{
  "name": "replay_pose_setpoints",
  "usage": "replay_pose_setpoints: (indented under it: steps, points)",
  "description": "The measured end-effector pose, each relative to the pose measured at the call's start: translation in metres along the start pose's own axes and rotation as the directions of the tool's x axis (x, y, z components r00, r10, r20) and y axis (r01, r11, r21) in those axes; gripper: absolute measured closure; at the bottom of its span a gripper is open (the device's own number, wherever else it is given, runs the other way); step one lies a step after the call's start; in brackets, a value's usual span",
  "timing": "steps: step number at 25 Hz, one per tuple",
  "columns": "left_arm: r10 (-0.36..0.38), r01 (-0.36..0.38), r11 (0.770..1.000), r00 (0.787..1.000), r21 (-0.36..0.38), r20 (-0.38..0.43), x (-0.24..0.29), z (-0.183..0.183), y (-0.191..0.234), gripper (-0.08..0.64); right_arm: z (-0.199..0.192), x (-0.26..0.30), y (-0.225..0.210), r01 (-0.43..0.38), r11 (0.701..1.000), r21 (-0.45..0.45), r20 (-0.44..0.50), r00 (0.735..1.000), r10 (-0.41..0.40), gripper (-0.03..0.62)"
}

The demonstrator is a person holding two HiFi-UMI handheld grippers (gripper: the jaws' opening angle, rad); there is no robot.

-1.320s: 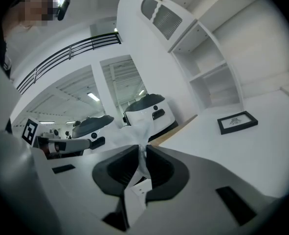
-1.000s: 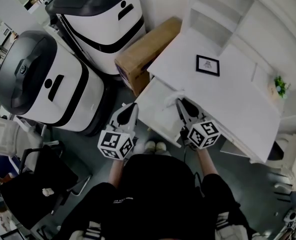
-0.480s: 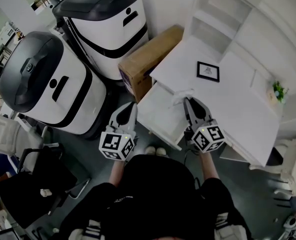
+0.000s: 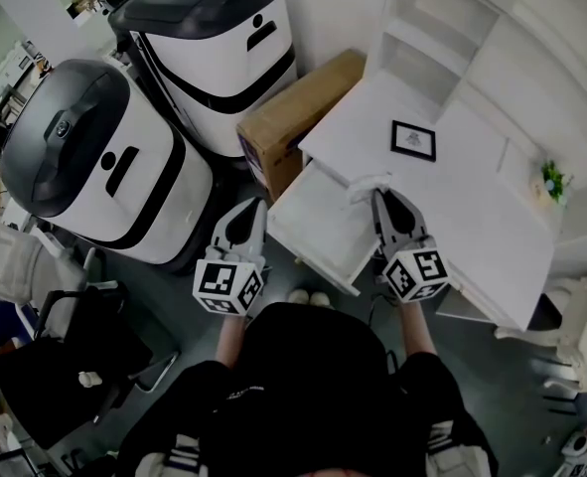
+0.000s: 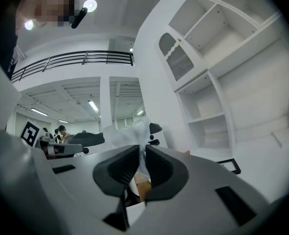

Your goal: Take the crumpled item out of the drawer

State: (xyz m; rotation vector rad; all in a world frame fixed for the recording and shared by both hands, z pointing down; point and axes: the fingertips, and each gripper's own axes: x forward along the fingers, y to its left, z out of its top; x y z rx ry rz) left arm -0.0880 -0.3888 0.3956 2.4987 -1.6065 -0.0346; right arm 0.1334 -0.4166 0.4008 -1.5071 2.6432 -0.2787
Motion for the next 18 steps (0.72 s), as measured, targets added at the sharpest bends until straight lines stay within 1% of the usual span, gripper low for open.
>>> replay_pose_setpoints:
  steps: [18]
  points:
    - [0.011, -0.011, 1.000, 1.000, 0.018, 0.003, 0.002, 0.005, -0.003, 0.562, 0.005, -0.012, -0.016, 0.037, 0.999, -0.022, 0.005, 0.999, -0.037, 0.563]
